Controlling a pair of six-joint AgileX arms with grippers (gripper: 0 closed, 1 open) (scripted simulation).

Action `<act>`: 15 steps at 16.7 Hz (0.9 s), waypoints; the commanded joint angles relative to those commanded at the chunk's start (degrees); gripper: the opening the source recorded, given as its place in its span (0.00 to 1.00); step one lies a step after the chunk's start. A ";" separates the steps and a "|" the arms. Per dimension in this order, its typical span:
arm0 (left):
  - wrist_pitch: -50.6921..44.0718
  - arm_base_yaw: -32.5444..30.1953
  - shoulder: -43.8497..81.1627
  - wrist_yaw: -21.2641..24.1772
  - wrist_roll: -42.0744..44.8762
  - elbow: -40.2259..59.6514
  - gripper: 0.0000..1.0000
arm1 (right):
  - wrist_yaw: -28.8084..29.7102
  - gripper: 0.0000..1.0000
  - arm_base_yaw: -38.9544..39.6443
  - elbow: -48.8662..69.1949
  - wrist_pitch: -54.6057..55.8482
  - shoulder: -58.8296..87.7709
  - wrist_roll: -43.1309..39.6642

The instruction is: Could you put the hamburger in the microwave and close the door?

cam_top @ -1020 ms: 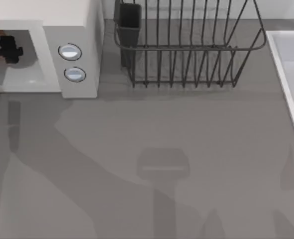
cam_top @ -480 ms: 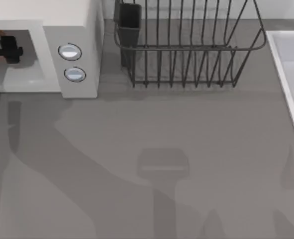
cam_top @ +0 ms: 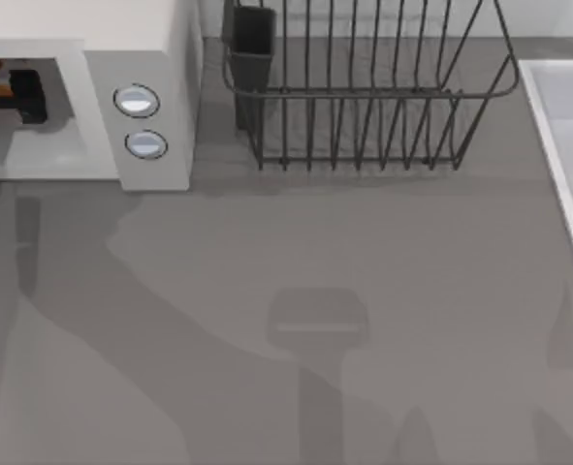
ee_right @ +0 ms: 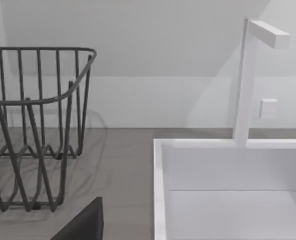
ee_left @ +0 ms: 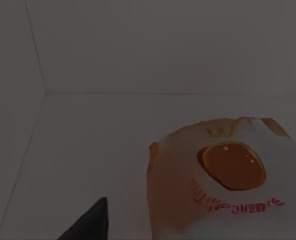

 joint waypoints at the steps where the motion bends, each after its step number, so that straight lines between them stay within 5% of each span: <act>1: 0.00 0.00 0.00 0.00 0.00 0.00 1.00 | 0.00 1.00 0.00 0.00 0.00 0.00 0.00; 2: 5.01 1.83 -9.34 1.01 0.08 -15.13 1.00 | 0.00 1.00 0.00 0.00 0.00 0.00 0.00; 8: 10.53 3.88 -14.84 2.91 0.87 -23.98 1.00 | 0.00 1.00 0.00 0.00 0.00 0.00 0.00; 15: 22.58 7.65 -27.94 6.07 2.40 -53.23 1.00 | 0.00 1.00 0.00 0.00 0.00 0.00 0.00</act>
